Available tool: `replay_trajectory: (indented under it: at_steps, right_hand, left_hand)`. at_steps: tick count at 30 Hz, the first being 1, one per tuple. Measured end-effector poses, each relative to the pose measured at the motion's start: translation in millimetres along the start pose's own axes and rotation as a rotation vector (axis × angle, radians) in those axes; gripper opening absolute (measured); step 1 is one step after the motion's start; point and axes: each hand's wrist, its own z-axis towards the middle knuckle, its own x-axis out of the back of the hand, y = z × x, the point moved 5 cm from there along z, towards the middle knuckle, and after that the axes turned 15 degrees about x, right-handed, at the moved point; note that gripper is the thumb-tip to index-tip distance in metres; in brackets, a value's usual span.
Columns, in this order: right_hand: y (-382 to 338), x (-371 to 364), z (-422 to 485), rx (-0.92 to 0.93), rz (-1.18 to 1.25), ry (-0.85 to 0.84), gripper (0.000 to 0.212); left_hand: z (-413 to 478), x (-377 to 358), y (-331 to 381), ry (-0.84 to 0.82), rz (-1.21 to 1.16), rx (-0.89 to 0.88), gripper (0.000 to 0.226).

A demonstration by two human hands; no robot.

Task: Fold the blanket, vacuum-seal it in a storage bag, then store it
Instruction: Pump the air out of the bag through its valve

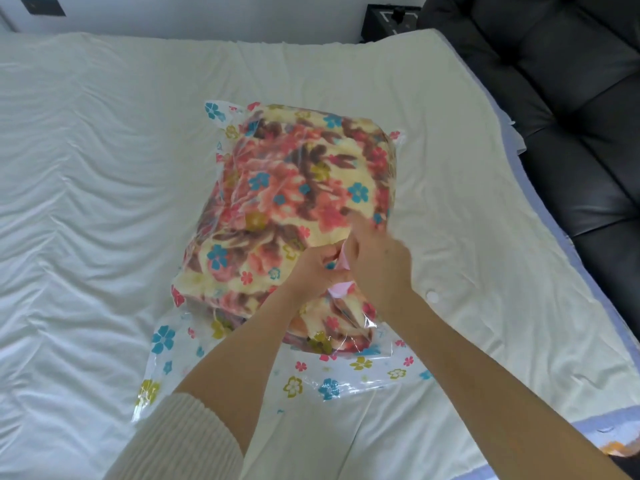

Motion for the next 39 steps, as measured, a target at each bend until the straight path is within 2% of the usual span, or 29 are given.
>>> replay_trajectory:
  at_steps: [3, 5, 7, 8, 10, 13, 16, 19, 20, 23, 25, 26, 28, 30, 31, 33, 35, 36, 37, 39]
  right_hand:
    - [9, 19, 8, 0.002, 0.060, 0.018, 0.027]
    - [8, 60, 24, -0.003, 0.060, 0.134, 0.032]
    - [11, 84, 23, -0.060, 0.052, 0.344, 0.031]
    - [17, 73, 15, -0.090, 0.082, 0.344, 0.029]
    - [14, 19, -5, -0.066, 0.155, 0.087, 0.025]
    - [22, 3, -2, 0.026, 0.035, -0.002, 0.029]
    - [13, 64, 30, 0.071, 0.083, 0.113, 0.031]
    - [18, 85, 30, -0.038, 0.080, 0.356, 0.030]
    - [21, 64, 18, -0.076, 0.111, 0.309, 0.030]
    - [9, -11, -10, 0.030, 0.111, -0.042, 0.025]
    - [10, 2, 3, 0.067, 0.084, -0.105, 0.021]
    - [10, 21, 14, 0.077, 0.084, -0.093, 0.024]
    - [8, 68, 29, 0.096, 0.108, 0.136, 0.028]
    - [9, 84, 25, 0.019, 0.103, 0.341, 0.025]
    - [13, 69, 12, -0.014, 0.097, 0.320, 0.022]
    - [6, 12, -10, -0.022, 0.134, 0.061, 0.019]
    - [15, -8, -11, 0.001, 0.047, -0.041, 0.017]
    - [14, 1, -3, 0.007, 0.053, -0.057, 0.017]
    - [10, 16, 5, 0.027, 0.047, -0.042, 0.027]
    - [5, 66, 24, 0.104, 0.063, 0.113, 0.031]
  left_hand:
    - [3, -1, 0, -0.006, -0.043, 0.000, 0.032]
    - [7, -2, 3, -0.012, -0.027, -0.021, 0.043]
    - [9, -5, 3, -0.029, -0.024, -0.024, 0.048]
    - [8, -6, 2, -0.032, -0.023, -0.021, 0.049]
    - [7, -8, -2, -0.013, 0.001, -0.033, 0.044]
    - [5, -5, -3, 0.027, 0.018, -0.034, 0.036]
    - [9, -2, 1, 0.005, -0.003, -0.017, 0.042]
    - [11, -3, 2, -0.006, -0.004, 0.008, 0.041]
    - [10, -3, 0, -0.007, 0.001, 0.012, 0.039]
    - [4, -5, -6, -0.003, 0.029, 0.014, 0.021]
    - [4, -2, -4, 0.012, 0.015, 0.001, 0.028]
    - [4, -1, -2, 0.007, 0.005, -0.003, 0.035]
    - [7, 0, 1, 0.006, -0.001, -0.014, 0.045]
    - [7, -2, 1, -0.005, 0.004, -0.008, 0.048]
    - [6, -3, -1, -0.005, 0.011, -0.007, 0.046]
    - [2, -5, -5, 0.011, 0.037, -0.019, 0.033]
    - [-1, -5, -6, 0.026, 0.029, -0.020, 0.028]
    - [-1, -2, -4, 0.032, 0.023, -0.023, 0.032]
    - [0, -2, -3, 0.019, 0.015, -0.017, 0.038]
    - [2, 0, 1, 0.006, 0.009, -0.022, 0.047]
